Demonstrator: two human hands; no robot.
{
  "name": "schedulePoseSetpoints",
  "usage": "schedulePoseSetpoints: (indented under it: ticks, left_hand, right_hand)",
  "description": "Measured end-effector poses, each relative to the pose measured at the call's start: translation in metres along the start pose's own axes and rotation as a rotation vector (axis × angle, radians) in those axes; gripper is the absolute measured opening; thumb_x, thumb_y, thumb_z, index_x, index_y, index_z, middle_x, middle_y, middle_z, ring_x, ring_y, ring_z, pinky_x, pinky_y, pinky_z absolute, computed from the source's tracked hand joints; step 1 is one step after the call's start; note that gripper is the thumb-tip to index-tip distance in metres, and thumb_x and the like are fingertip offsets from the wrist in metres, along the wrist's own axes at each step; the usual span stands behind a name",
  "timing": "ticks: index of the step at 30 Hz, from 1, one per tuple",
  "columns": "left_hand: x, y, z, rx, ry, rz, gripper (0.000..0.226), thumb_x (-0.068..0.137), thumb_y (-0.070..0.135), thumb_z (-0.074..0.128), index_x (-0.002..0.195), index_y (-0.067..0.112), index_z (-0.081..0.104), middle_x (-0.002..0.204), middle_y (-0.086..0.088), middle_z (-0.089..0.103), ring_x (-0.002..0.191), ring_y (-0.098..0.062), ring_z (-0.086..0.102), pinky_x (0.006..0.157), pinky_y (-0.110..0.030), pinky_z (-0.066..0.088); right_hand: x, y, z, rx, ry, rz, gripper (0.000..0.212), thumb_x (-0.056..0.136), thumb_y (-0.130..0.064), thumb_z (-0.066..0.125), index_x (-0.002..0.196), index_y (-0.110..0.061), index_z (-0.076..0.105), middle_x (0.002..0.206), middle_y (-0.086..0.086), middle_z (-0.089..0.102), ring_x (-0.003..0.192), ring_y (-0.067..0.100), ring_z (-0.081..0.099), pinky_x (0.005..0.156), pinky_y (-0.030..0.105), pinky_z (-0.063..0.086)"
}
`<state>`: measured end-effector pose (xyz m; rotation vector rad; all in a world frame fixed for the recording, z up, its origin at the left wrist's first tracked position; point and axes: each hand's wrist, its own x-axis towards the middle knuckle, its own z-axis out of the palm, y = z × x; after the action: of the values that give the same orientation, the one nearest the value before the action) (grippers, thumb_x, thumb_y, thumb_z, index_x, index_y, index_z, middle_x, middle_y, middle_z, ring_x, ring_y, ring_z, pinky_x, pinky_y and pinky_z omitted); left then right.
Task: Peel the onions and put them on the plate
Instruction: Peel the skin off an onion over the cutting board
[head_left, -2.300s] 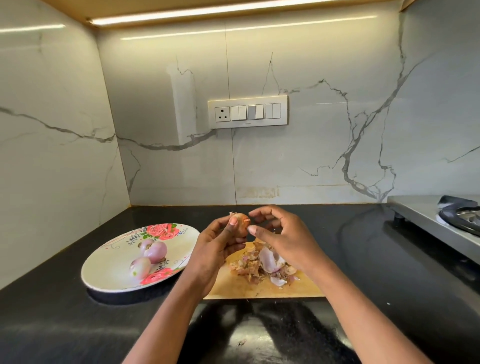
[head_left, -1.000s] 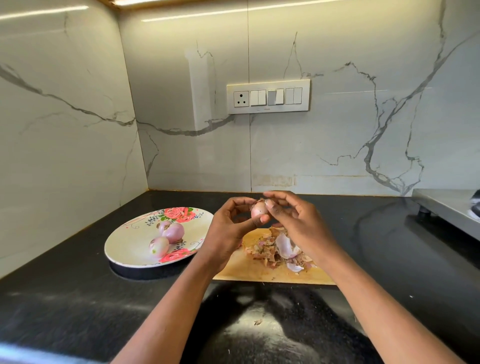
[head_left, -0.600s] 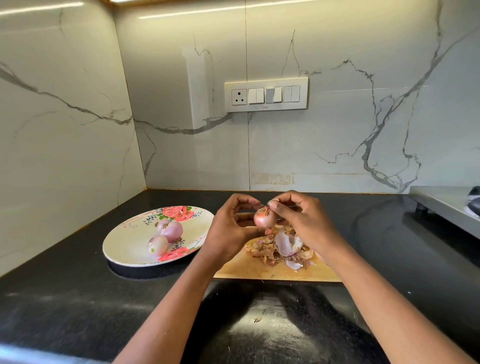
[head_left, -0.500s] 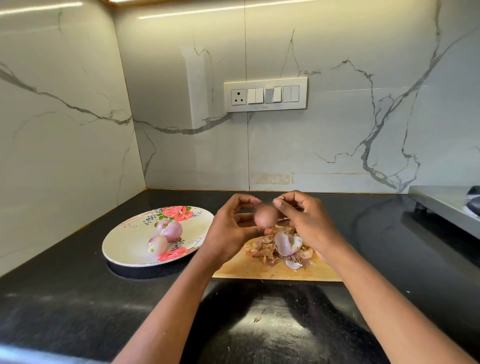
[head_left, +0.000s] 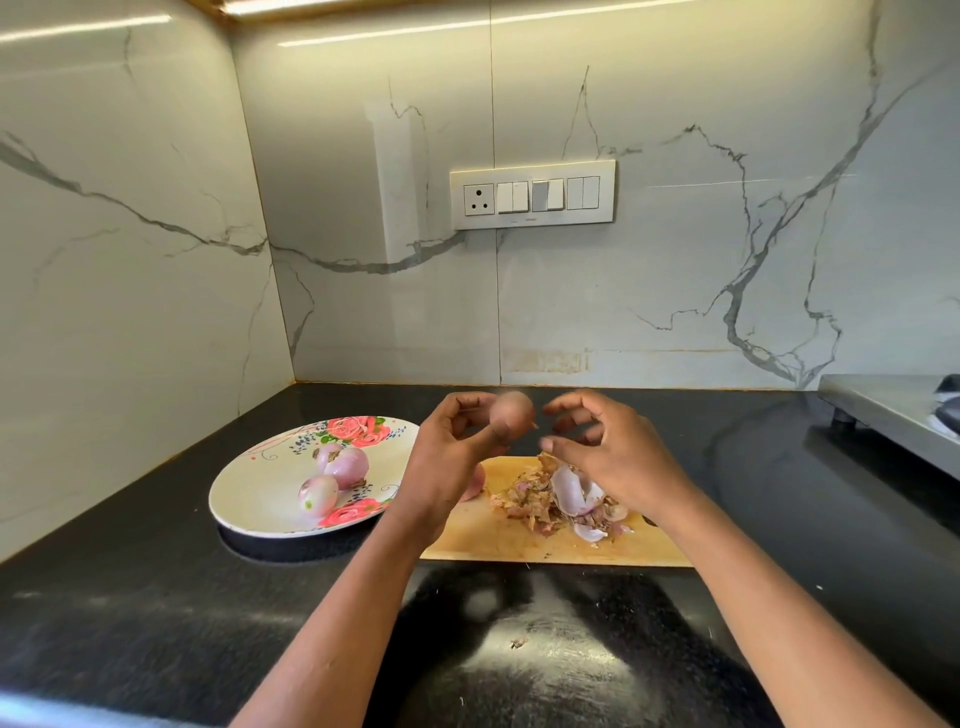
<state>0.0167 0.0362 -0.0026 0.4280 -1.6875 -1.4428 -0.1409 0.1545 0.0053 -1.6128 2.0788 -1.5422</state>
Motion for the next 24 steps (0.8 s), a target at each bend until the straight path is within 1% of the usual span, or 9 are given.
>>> schedulePoseSetpoints:
  ticks: [2,5,7,9,13,16,20,22,24]
  left_hand:
    - [-0.001,0.002,0.001,-0.066,0.003,-0.034,0.053,0.074,0.040,0.080,0.115,0.009,0.064,0.111,-0.011,0.075,0.109,-0.028,0.071,0.091,-0.036,0.057]
    - [-0.002,0.003,0.003,-0.104,-0.040,-0.081,0.054,0.077,0.046,0.078,0.113,0.008,0.063,0.107,-0.013,0.075,0.102,-0.028,0.072,0.091,-0.037,0.057]
    - [-0.003,0.005,0.004,-0.131,-0.060,-0.085,0.050,0.079,0.043,0.073,0.115,0.009,0.063,0.101,-0.011,0.075,0.094,-0.023,0.070,0.087,-0.033,0.056]
    - [-0.004,0.008,0.003,-0.161,-0.077,-0.079,0.050,0.081,0.038,0.071,0.121,0.010,0.063,0.098,-0.008,0.074,0.091,-0.019,0.069,0.087,-0.031,0.056]
    - [-0.005,0.009,0.003,-0.208,-0.107,-0.067,0.049,0.081,0.028,0.071,0.124,0.006,0.060,0.105,-0.014,0.075,0.094,-0.022,0.072,0.088,-0.030,0.058]
    - [-0.006,0.010,0.004,-0.232,-0.111,-0.063,0.048,0.080,0.025,0.070,0.121,0.003,0.059,0.108,-0.016,0.074,0.094,-0.023,0.072,0.085,-0.028,0.060]
    - [-0.006,0.009,0.003,-0.254,-0.124,-0.074,0.041,0.083,0.022,0.069,0.117,0.001,0.059,0.105,-0.013,0.074,0.093,-0.022,0.073,0.081,-0.027,0.059]
    - [-0.005,0.008,0.003,-0.264,-0.130,-0.084,0.036,0.085,0.022,0.068,0.114,0.001,0.059,0.104,-0.012,0.074,0.093,-0.022,0.073,0.080,-0.026,0.059]
    - [-0.005,0.008,0.004,-0.288,-0.143,-0.099,0.033,0.086,0.023,0.067,0.111,0.001,0.058,0.102,-0.013,0.074,0.092,-0.021,0.073,0.082,-0.027,0.060]
  right_hand:
    - [-0.001,-0.006,0.003,0.105,-0.026,-0.032,0.038,0.081,-0.025,0.085,0.113,-0.034,0.066,0.100,-0.012,0.072,0.084,0.003,0.070,0.067,0.016,0.053]
    - [-0.003,-0.011,0.011,0.151,0.055,-0.108,0.038,0.078,-0.025,0.087,0.111,-0.029,0.069,0.097,-0.012,0.074,0.085,0.004,0.071,0.074,0.020,0.057]
    - [-0.002,-0.011,0.012,0.192,0.088,-0.126,0.036,0.077,-0.025,0.087,0.109,-0.028,0.071,0.096,-0.012,0.075,0.087,0.003,0.072,0.077,0.021,0.058]
    - [-0.002,-0.011,0.011,0.252,0.079,-0.129,0.034,0.078,-0.029,0.085,0.110,-0.028,0.073,0.098,-0.011,0.076,0.091,0.006,0.073,0.080,0.029,0.060]
    - [-0.001,-0.011,0.011,0.327,0.074,-0.132,0.030,0.079,-0.040,0.079,0.108,-0.032,0.076,0.101,-0.007,0.078,0.097,0.013,0.074,0.084,0.043,0.061]
    - [-0.002,-0.010,0.009,0.316,0.094,-0.149,0.024,0.083,-0.030,0.080,0.106,-0.032,0.077,0.101,-0.010,0.078,0.097,0.010,0.074,0.089,0.038,0.060]
    - [-0.004,-0.010,0.010,0.263,0.149,-0.198,0.021,0.084,-0.021,0.080,0.104,-0.027,0.078,0.098,-0.011,0.078,0.093,0.004,0.074,0.085,0.026,0.060]
    - [-0.005,-0.010,0.012,0.235,0.174,-0.220,0.020,0.086,-0.018,0.079,0.100,-0.031,0.077,0.093,-0.011,0.078,0.088,0.004,0.075,0.081,0.024,0.060]
    - [-0.005,-0.008,0.013,0.222,0.198,-0.228,0.019,0.087,-0.014,0.078,0.099,-0.028,0.077,0.090,-0.009,0.079,0.084,0.007,0.075,0.079,0.026,0.061]
